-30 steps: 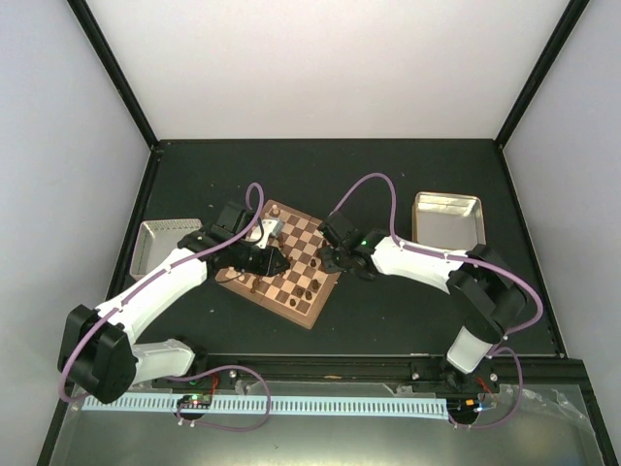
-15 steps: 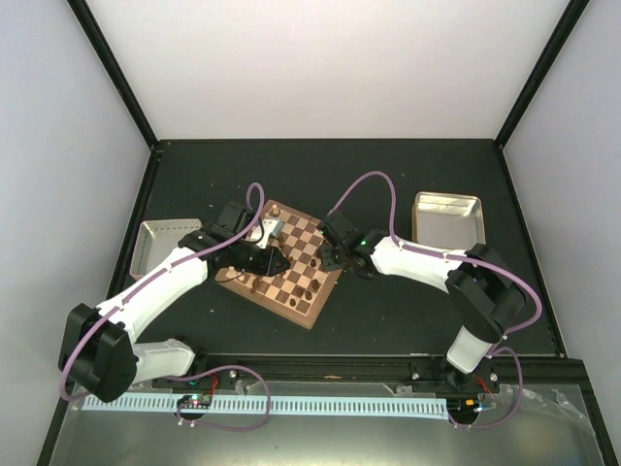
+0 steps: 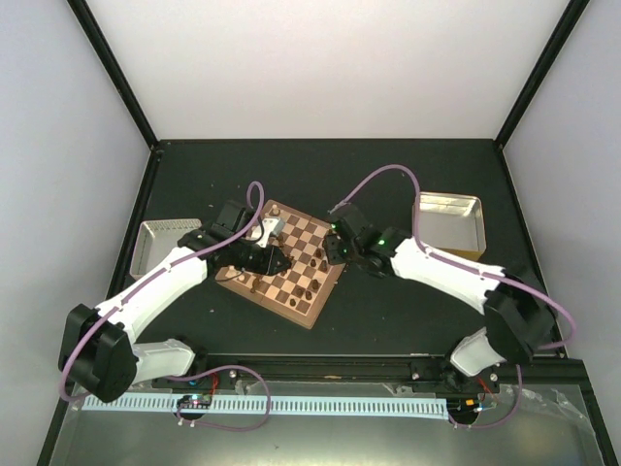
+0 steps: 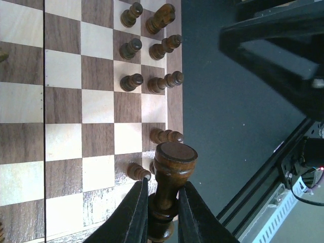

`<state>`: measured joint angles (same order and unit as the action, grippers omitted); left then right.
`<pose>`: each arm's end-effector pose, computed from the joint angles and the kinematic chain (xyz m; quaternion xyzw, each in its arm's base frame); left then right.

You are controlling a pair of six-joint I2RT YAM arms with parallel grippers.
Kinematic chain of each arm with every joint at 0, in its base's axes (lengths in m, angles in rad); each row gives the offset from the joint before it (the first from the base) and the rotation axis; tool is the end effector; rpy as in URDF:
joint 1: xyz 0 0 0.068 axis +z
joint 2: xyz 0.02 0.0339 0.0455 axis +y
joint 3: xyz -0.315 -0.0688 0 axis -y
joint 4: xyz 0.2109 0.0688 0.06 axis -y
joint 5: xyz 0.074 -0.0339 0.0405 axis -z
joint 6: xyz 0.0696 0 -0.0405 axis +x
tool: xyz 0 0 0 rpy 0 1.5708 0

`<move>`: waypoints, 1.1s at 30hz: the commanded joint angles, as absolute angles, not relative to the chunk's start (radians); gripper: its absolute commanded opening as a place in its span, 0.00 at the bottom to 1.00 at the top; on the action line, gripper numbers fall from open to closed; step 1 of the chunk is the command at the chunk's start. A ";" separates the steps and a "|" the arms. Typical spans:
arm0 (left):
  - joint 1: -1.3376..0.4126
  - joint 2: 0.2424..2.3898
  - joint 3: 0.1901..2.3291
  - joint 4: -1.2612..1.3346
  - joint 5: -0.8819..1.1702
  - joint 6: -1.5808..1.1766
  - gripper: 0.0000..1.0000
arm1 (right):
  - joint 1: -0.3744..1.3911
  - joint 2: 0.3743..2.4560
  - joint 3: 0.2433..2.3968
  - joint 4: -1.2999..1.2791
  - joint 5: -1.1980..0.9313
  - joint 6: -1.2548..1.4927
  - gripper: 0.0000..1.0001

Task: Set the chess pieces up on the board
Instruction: Adjust the chess piece on the chessboard, then place the chess piece on the chessboard.

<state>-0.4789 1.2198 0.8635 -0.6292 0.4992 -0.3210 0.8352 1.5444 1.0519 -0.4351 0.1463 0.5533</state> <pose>0.1665 -0.1240 0.2793 0.1442 0.9193 -0.3267 0.1654 0.2166 0.2242 0.2672 -0.1101 0.9401 0.1484 0.2866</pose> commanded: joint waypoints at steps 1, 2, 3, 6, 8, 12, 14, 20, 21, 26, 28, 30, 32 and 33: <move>-0.476 1.193 0.891 -0.589 0.559 -0.289 0.04 | 0.830 1.441 1.065 -0.458 0.041 0.575 0.51; -0.476 1.187 0.886 -0.573 0.568 -0.283 0.04 | 0.829 1.426 1.068 -0.447 -0.010 0.575 0.55; -0.476 1.178 0.879 -0.554 0.581 -0.278 0.04 | 0.828 1.413 1.070 -0.433 -0.068 0.577 0.59; -0.477 1.147 0.860 -0.500 0.605 -0.270 0.04 | 0.826 1.391 1.076 -0.370 -0.233 0.601 0.70; -0.477 1.126 0.852 -0.479 0.614 -0.269 0.05 | 0.826 1.391 1.081 -0.330 -0.323 0.628 0.73; -0.480 1.086 0.839 -0.456 0.639 -0.269 0.05 | 0.826 1.390 1.068 -0.242 -0.445 0.688 0.72; -0.481 1.068 0.835 -0.455 0.642 -0.267 0.05 | 0.825 1.388 1.059 -0.203 -0.473 0.715 0.68; -0.497 1.009 0.822 -0.436 0.644 -0.259 0.05 | 0.825 1.373 1.035 -0.127 -0.493 0.807 0.53; -0.504 0.996 0.819 -0.429 0.643 -0.254 0.05 | 0.825 1.377 1.043 -0.133 -0.500 0.814 0.51; -0.525 0.954 0.819 -0.412 0.635 -0.234 0.05 | 0.827 1.404 1.073 -0.170 -0.540 0.833 0.37; -0.526 0.951 0.825 -0.416 0.617 -0.234 0.05 | 0.825 1.407 1.065 -0.146 -0.572 0.853 0.28; -0.526 0.948 0.829 -0.417 0.605 -0.239 0.05 | 0.827 1.405 1.048 -0.108 -0.604 0.883 0.20; -0.526 0.943 0.834 -0.410 0.596 -0.253 0.07 | 0.826 1.399 1.031 -0.064 -0.619 0.919 0.15; -0.526 0.939 0.836 -0.405 0.594 -0.263 0.11 | 0.826 1.394 1.016 -0.029 -0.623 0.948 0.13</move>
